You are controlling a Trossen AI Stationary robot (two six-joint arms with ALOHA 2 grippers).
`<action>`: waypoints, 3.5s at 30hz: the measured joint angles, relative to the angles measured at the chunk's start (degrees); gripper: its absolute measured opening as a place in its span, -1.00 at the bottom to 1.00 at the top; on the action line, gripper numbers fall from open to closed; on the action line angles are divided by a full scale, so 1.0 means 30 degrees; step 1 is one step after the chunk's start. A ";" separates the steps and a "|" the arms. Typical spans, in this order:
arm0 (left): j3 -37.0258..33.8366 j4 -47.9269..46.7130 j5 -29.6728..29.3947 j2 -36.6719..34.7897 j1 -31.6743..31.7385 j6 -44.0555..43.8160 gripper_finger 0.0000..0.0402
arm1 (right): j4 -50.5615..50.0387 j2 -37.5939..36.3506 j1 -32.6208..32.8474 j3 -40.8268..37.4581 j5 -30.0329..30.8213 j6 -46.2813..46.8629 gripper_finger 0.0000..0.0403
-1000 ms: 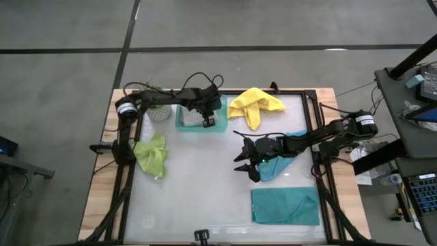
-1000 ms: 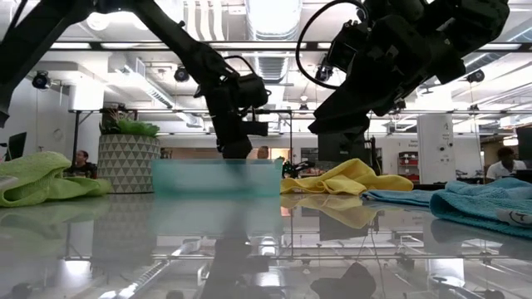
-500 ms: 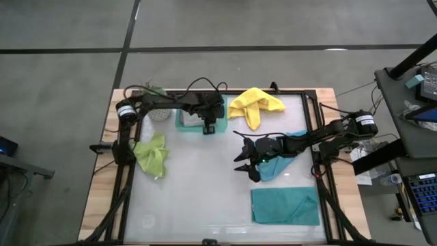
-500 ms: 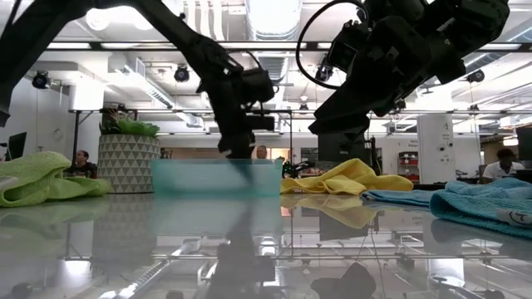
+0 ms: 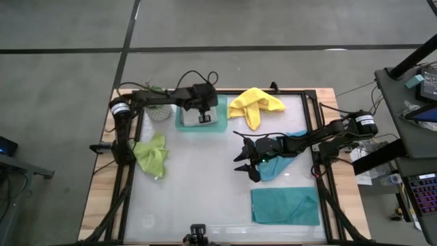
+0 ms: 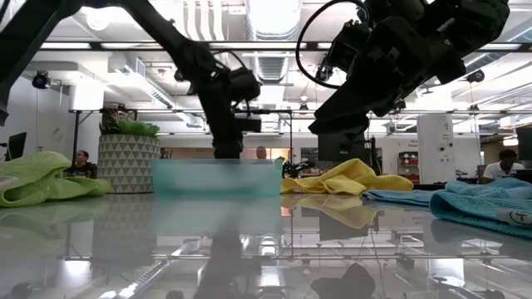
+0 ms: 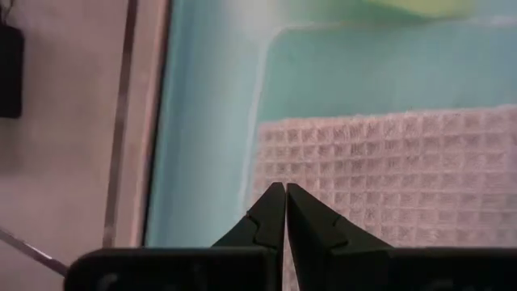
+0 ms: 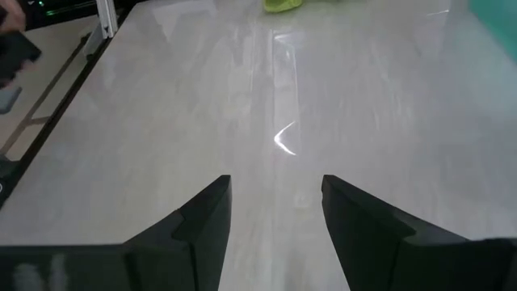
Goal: Fold microfiber towels
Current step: Put the gray microfiber towel into the bin, then fold the green microfiber towel
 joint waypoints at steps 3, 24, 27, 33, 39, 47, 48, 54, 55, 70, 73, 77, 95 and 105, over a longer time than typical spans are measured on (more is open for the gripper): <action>-0.0189 0.0331 0.0256 0.0389 0.0022 -0.0205 -1.00 | 0.0005 0.0000 -0.0033 0.0000 0.0196 0.0004 -0.08; -0.0190 0.0372 0.3553 -0.0262 -0.0629 -0.0911 -1.00 | -0.0089 0.0000 -0.0040 -0.0080 0.0950 -0.0224 -0.08; -0.0190 0.0095 0.3534 -0.0853 -0.0655 -0.1115 -1.00 | -0.0089 0.0000 -0.0040 -0.0087 0.0950 -0.0267 -0.08; -0.0201 -0.1776 0.3489 -0.3791 -0.2223 -0.4206 -1.00 | 0.0020 0.0000 -0.0040 -0.0087 0.0965 -0.0711 -0.08; -0.1263 -0.4464 0.3427 -0.7505 -0.6548 -1.1424 -1.00 | 0.0069 0.0000 -0.0040 -0.0087 0.0965 -0.0689 -0.08; -0.5384 -0.9651 0.1453 -1.2052 -1.1947 -2.2868 -1.00 | 0.0074 -0.0003 -0.0047 0.0252 0.0958 -0.1017 -0.08; -0.6068 -0.9813 0.1415 -1.2599 -1.2323 -2.4011 -0.99 | 0.0071 0.0000 -0.0047 0.0307 0.0965 -0.1009 -0.08; -0.9935 -1.0507 0.1353 -1.5429 -1.3105 -2.8562 -0.80 | 0.0064 -0.0003 -0.0033 0.0335 0.0950 -0.0737 -0.08; -1.0565 -1.0524 0.1336 -1.5822 -1.3098 -2.9033 -0.74 | 0.0064 -0.0003 -0.0033 0.0335 0.0950 -0.0740 -0.08; -1.3598 -1.1421 0.1379 -1.6949 -1.3021 -3.2516 -0.22 | 0.0064 -0.0007 -0.0047 0.1064 0.0943 -0.0740 -0.08; -1.3604 -1.2228 0.1372 -1.6495 -1.3019 -3.2524 -0.25 | 0.0049 -0.0007 -0.0047 0.1151 0.0943 -0.0740 -0.08; -1.3857 -1.2102 0.1357 -1.5186 -1.3019 -3.2509 -0.33 | 0.0056 -0.0007 -0.0080 0.1188 0.0943 -0.0740 -0.08; -0.8238 -0.9850 -0.0661 -1.1875 -1.4223 -2.3768 -0.99 | 0.0013 -0.0007 -0.0207 0.1188 0.0950 -0.0732 -0.08; -0.8514 0.6336 -0.1080 -1.2770 -1.5134 -1.1326 -1.00 | 0.0020 -0.0007 -0.0200 0.1188 0.0928 -0.0673 -0.08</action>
